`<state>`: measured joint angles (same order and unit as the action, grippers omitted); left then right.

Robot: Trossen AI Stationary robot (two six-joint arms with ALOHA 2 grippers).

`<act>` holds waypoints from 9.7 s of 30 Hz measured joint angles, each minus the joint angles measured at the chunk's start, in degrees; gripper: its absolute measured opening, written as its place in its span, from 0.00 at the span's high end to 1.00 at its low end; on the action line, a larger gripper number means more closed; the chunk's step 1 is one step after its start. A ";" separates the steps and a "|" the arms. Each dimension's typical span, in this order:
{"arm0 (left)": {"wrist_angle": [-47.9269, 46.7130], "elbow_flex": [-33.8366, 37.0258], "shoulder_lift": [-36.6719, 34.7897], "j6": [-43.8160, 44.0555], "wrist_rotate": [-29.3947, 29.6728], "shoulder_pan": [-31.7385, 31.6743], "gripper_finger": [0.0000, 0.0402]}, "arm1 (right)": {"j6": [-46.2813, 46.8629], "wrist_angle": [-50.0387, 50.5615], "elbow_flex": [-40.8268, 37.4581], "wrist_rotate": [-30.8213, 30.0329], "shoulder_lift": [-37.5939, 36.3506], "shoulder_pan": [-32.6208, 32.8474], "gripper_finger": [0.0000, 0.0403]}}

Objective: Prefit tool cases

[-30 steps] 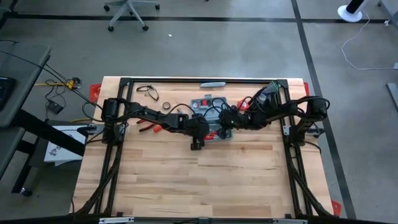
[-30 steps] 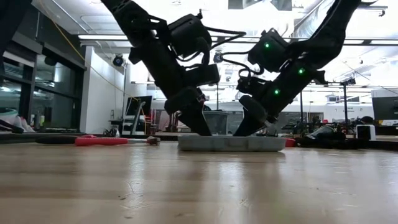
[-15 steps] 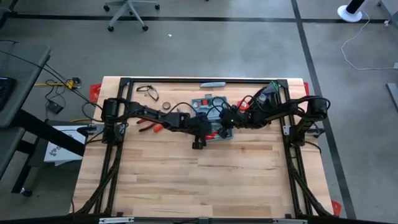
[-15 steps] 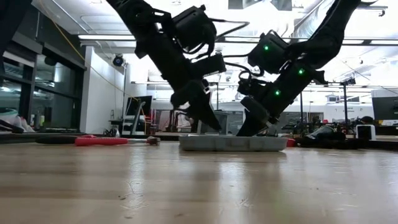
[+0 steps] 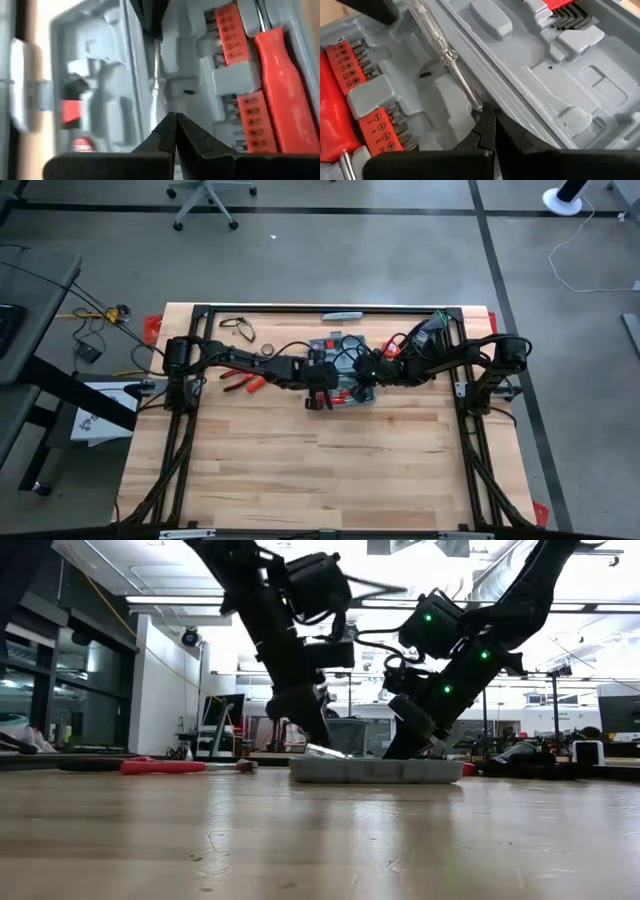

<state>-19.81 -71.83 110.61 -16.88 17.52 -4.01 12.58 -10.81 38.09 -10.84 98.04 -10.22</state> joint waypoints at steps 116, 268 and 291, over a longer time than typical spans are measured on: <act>-28.04 39.09 -32.97 76.30 1.96 26.89 0.71 | -3.99 6.68 -0.17 -3.98 -14.81 3.26 1.00; 31.73 19.82 -11.67 6.74 -13.81 -1.18 0.69 | 13.99 -1.77 -6.45 -4.79 -10.23 17.00 1.00; 31.71 19.82 -11.67 6.77 -13.81 -1.18 0.69 | 13.99 -1.77 -6.45 -4.79 -10.25 17.00 1.00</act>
<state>11.90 -52.01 98.94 -10.11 3.70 -5.19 26.57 -12.58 31.64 -15.64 87.79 6.79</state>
